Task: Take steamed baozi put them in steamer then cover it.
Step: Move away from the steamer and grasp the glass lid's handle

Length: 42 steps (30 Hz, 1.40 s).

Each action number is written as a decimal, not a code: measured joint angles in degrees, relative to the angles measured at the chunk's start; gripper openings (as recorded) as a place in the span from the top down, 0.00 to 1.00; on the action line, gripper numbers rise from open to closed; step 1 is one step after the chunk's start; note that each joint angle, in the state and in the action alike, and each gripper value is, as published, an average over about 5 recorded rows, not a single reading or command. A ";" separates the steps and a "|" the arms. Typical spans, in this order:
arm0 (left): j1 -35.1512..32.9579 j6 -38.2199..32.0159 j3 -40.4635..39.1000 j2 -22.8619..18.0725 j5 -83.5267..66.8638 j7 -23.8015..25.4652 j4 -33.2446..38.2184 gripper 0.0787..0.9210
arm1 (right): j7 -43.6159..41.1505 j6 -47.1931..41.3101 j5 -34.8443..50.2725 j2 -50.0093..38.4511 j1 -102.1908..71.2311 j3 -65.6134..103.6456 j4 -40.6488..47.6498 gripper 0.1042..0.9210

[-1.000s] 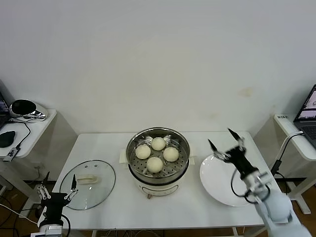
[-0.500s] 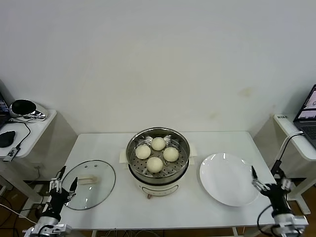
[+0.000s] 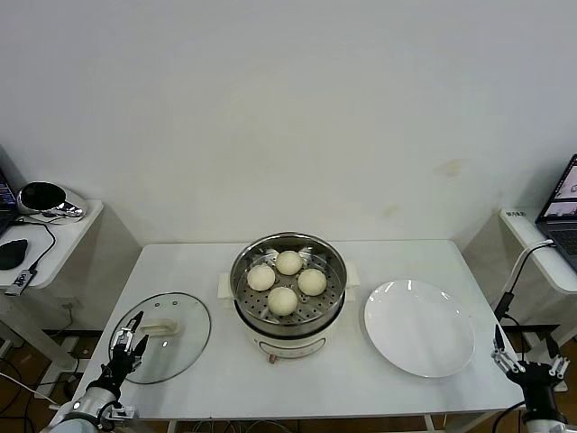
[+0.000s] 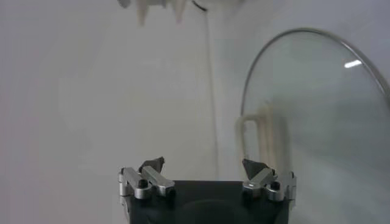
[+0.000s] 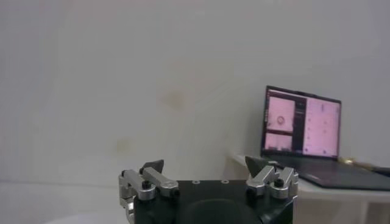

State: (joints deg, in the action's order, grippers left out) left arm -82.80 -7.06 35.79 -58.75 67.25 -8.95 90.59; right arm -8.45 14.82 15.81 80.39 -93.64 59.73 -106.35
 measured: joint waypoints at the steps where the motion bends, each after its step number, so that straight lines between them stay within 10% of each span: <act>1: 0.36 -0.01 -0.20 0.08 0.24 0.03 -0.34 0.12 | 0.02 0.07 -0.07 0.18 -0.10 0.09 0.06 0.12; 28: 12.42 0.35 -6.72 0.18 0.21 1.69 -9.39 0.13 | -0.33 0.71 -0.68 2.29 -1.69 1.13 1.10 0.12; 42: 13.69 -0.07 -7.47 -0.55 -1.84 -0.20 -12.92 0.57 | -0.46 0.99 -1.06 2.31 -1.68 0.74 1.42 0.12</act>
State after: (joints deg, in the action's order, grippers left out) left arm -69.11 -7.13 28.32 -59.30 65.42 -9.15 77.67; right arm -8.91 15.82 14.75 82.70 -95.32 60.48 -104.94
